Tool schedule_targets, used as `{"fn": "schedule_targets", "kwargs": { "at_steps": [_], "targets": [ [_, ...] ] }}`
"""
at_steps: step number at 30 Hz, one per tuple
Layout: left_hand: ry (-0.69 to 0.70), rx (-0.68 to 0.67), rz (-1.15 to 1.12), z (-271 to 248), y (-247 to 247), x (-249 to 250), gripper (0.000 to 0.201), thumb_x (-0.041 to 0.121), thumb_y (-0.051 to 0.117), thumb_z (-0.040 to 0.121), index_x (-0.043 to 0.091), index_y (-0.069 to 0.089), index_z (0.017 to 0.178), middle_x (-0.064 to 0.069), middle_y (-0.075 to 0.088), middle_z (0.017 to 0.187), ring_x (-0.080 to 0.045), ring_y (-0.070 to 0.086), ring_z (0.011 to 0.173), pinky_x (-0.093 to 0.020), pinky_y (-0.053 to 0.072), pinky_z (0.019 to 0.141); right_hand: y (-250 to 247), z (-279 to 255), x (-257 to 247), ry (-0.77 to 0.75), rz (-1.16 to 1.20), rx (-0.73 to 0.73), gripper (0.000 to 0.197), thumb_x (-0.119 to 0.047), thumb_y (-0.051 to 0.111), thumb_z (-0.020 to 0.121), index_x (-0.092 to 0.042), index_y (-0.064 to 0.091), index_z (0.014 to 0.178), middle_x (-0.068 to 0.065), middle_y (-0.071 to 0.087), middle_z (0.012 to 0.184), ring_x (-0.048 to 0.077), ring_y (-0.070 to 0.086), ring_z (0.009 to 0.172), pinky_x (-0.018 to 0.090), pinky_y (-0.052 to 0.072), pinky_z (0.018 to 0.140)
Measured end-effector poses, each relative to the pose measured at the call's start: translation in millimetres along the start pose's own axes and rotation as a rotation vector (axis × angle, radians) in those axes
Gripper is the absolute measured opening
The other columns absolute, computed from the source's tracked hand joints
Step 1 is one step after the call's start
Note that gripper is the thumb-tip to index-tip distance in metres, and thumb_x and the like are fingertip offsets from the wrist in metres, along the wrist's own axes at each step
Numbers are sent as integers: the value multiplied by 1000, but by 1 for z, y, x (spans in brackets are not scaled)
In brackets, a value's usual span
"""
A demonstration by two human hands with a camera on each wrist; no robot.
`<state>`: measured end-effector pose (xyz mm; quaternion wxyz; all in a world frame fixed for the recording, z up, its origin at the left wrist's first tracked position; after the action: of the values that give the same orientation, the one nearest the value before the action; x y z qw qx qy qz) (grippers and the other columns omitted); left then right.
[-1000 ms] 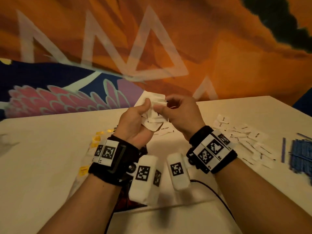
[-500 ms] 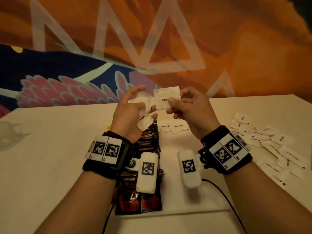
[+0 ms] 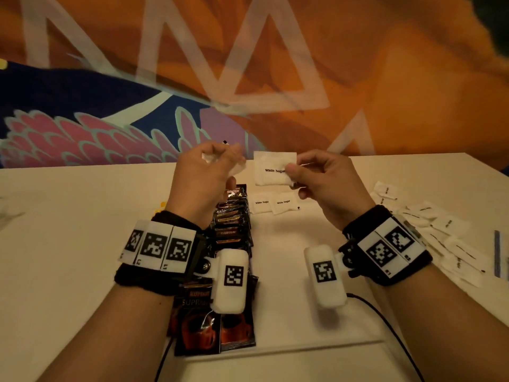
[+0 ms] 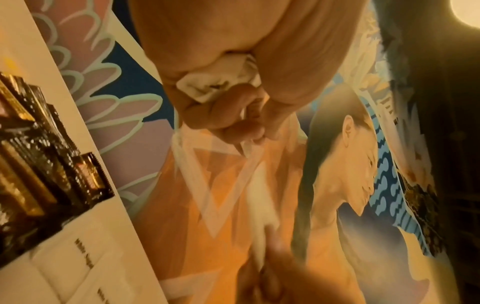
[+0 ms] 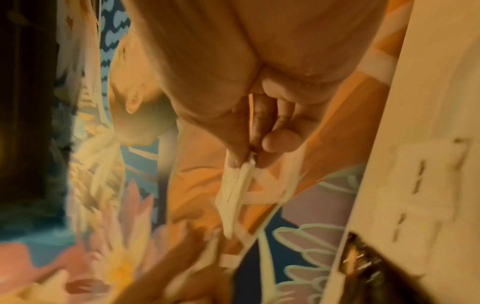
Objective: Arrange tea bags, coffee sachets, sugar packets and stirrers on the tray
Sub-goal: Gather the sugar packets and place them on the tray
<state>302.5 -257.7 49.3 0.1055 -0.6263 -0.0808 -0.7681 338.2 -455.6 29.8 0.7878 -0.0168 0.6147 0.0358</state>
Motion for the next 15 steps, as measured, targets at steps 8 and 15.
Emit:
{"fn": "schedule_targets", "kwargs": {
  "at_steps": [8, 15],
  "targets": [
    [-103, 46, -189, 11, -28, 0, 17, 8, 49, 96, 16, 64, 99, -7, 66, 101, -12, 54, 54, -19, 33, 41, -5, 34, 75, 382, -602, -121, 16, -17, 78, 79, -14, 67, 68, 4, 69, 67, 15, 63, 61, 26, 48, 53],
    [-104, 31, -224, 12, -31, 3, 36, -4, 36, 91, 14, 64, 104, -10, 63, 101, -14, 58, 51, -20, 33, 38, 13, 42, 85, 444, -767, -184, 18, -23, 76, 80, -12, 70, 68, 5, 71, 69, 17, 59, 64, 35, 55, 74]
  ]
}}
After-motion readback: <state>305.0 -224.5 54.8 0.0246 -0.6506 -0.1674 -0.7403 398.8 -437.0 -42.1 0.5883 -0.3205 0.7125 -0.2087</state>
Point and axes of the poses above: each hand's wrist, its own z-axis towards the middle knuckle, its own y-axis out of the palm, x = y × z, the point moved 9 cm from there along z, towards the middle knuckle
